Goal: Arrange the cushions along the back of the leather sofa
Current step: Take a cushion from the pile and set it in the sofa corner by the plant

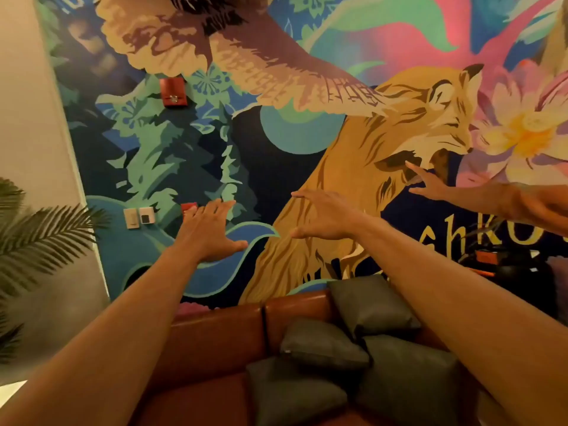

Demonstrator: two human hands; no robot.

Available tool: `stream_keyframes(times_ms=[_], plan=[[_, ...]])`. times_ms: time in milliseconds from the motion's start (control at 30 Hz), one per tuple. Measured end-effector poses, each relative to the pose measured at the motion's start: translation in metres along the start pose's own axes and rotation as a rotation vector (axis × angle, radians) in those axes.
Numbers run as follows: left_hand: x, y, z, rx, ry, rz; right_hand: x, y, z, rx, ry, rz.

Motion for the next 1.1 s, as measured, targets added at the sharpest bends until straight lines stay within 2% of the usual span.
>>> stream_keyframes(times_ms=[167, 367, 633, 900, 1100], plan=[[0.043, 0.066, -0.010, -0.048, -0.010, 0.031, 0.040, 0.030, -0.044, -0.065, -0.023, 0.084], [0.081, 0.158, -0.028, -0.135, -0.023, 0.082, 0.091, 0.083, -0.119, -0.003, 0.010, 0.174], [0.108, 0.302, -0.044, -0.470, -0.074, 0.181, 0.137, 0.188, -0.220, -0.001, 0.118, 0.326], [0.141, 0.470, -0.052, -0.740, -0.086, 0.324, 0.173, 0.303, -0.321, 0.004, 0.356, 0.406], [0.182, 0.569, -0.072, -0.853, 0.005, 0.552, 0.187, 0.370, -0.385, 0.045, 0.643, 0.364]])
Point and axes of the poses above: each hand's wrist, its own x-axis towards the middle knuckle, its own y-axis out of the palm, z = x × y, the point moved 5 cm from there along x, towards the middle knuckle, and after that the axes turned 12 degrees about y, right-handed, at the moved point
